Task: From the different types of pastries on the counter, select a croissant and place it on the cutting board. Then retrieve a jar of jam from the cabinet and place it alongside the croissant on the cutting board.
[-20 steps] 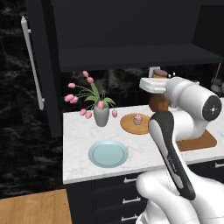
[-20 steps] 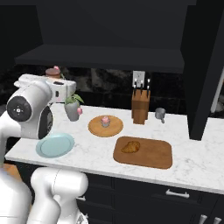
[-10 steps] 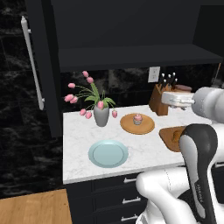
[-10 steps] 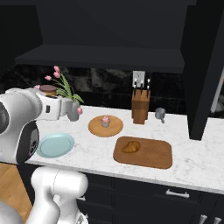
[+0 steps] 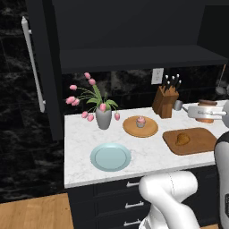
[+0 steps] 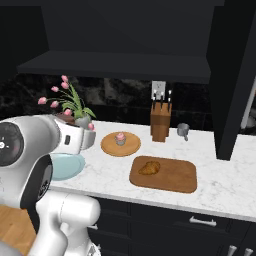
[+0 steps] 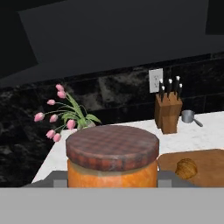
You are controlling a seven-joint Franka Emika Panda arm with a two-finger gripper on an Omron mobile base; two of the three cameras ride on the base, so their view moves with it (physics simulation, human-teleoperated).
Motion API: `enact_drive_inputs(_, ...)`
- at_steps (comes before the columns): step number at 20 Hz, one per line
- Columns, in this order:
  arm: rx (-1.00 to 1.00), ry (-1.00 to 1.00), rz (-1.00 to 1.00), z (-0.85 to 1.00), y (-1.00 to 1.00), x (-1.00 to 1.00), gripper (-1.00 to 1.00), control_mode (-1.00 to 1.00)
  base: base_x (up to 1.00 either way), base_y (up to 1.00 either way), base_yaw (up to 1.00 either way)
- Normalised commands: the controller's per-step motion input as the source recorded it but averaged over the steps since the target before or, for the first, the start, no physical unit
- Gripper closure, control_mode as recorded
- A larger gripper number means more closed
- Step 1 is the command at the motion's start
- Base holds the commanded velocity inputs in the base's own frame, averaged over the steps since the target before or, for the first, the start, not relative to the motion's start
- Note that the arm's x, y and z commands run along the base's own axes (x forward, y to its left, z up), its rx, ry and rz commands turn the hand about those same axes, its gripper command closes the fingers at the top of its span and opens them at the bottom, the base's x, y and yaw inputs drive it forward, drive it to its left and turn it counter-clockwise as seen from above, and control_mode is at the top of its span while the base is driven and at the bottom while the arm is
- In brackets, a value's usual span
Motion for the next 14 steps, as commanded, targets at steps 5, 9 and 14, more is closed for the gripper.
enact_drive_inputs(5, 0.00, 0.00, 0.02, -0.34, -0.29, 0.11, 1.00, -1.00, 0.00, 0.00, 0.00)
enact_drive_inputs(9, 0.00, 0.00, 0.03, -0.61, -0.56, 0.09, 1.00, -1.00, 0.00, 0.00, 0.00)
enact_drive_inputs(14, 0.00, 0.00, 0.03, -0.55, -0.37, 0.06, 1.00, -1.00, 0.00, 0.00, 0.00)
